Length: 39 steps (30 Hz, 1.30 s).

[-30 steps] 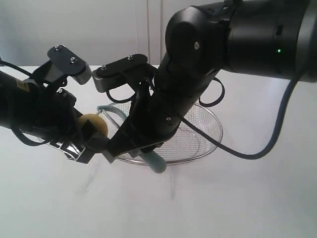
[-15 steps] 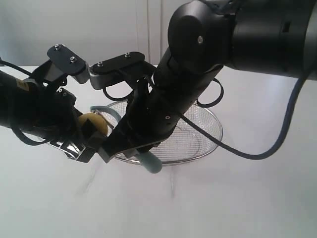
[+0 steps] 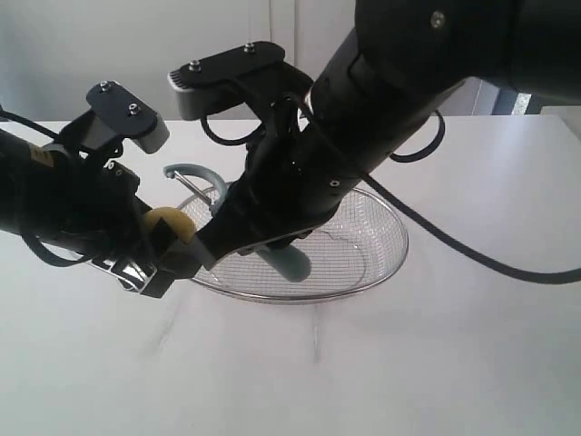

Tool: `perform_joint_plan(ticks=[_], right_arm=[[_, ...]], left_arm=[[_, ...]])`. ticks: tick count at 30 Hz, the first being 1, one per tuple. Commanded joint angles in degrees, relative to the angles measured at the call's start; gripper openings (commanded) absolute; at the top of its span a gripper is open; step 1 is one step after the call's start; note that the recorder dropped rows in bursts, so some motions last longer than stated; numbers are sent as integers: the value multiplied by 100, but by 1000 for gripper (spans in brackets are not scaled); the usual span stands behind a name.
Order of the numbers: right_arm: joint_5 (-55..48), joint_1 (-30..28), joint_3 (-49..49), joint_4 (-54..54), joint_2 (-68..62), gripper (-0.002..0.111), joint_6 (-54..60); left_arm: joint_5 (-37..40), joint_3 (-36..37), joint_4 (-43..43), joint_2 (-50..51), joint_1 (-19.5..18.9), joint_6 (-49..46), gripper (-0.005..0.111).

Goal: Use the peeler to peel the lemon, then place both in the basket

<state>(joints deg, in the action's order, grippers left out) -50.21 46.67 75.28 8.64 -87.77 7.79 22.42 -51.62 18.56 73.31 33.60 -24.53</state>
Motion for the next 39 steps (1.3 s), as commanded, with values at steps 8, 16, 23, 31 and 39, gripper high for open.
perform_joint_plan(ticks=[8,16,23,31,39], right_arm=[[16,-34,29,-223,103,0,-45],[274,-47,-205,-703,11,0,-318],[383,-47,-289,-799,-385,0,-416],[529,-47,-289,-526,-423,0,-402],[554,-47,-289,-198,-423,0,-359]], left_arm=[[21,-38,113,-67,24,51,0],[21,-38,113,-67,24,51,0],[32,-38,113,-67,24,51,0],[19,-38,66,-67,24,-723,0],[-15,-38,66,-67,24,-723,0]])
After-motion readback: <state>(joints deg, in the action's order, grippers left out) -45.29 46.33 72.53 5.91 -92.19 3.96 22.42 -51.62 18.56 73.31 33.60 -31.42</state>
